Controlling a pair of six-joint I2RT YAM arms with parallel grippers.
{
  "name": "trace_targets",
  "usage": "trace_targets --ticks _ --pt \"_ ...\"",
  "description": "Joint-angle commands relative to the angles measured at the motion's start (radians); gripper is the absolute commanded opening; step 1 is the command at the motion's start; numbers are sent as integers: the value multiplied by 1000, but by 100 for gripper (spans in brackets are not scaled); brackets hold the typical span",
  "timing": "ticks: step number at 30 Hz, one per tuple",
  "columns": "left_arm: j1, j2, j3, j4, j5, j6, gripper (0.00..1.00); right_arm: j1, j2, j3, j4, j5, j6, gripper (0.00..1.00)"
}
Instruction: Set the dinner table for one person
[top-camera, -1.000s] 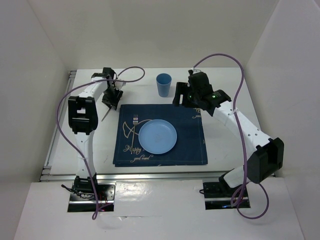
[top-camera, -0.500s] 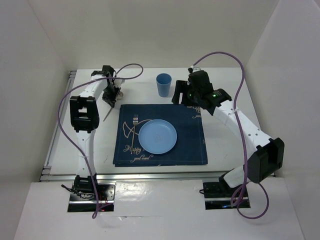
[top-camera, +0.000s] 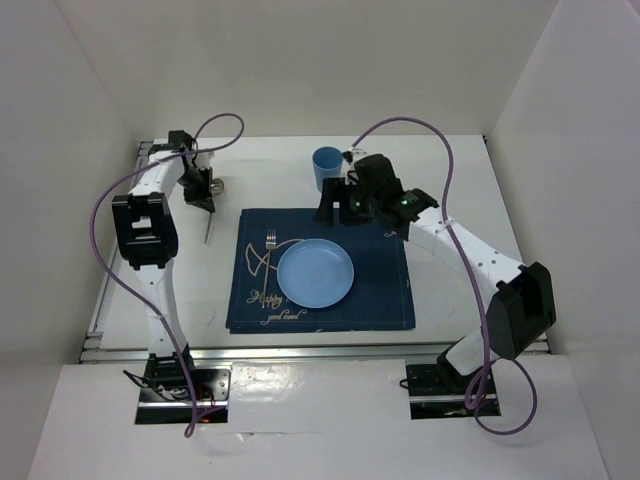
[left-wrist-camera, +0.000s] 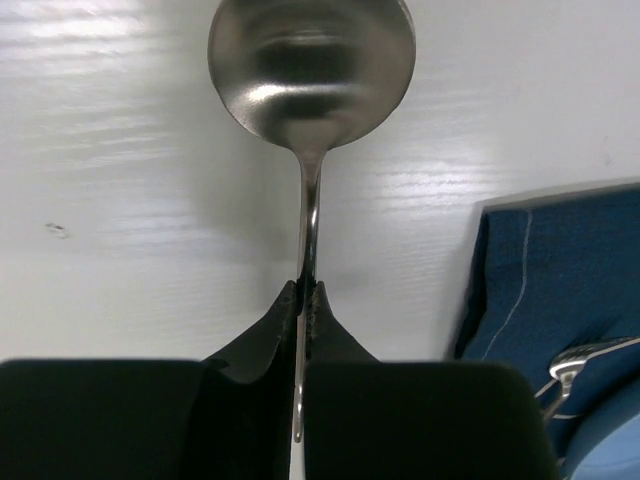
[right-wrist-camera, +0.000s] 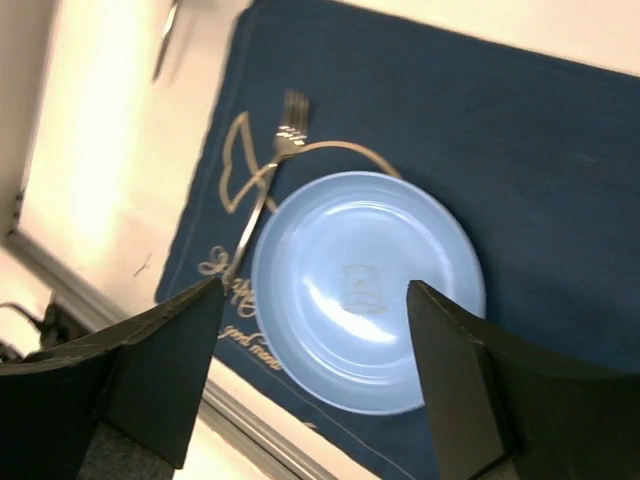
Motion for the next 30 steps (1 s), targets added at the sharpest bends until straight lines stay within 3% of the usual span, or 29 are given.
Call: trace_targets --ticks 1,6,11,16,18,22,26,30 --pt "-16 -89 89 20 47 -54 0 51 9 -3 141 -50 -19 83" --pt "-16 -152 43 23 82 -12 0 91 40 -58 246 -96 48 83" --pt "-16 -236 175 -118 203 -54 0 199 40 -67 316 -109 60 83" --pt "-76 -483 -156 11 309 -211 0 246 67 -110 554 -87 175 72" --pt "-137 -550 -175 11 315 -222 0 256 87 -110 609 -74 280 66" --pt "-234 -646 -244 21 229 -219 0 279 115 -128 732 -77 307 66" --pt "-257 -706 -353 94 208 -243 0 289 182 -61 697 -67 307 67" --pt "-275 -718 -353 94 222 -255 0 299 203 -50 678 -38 333 67"
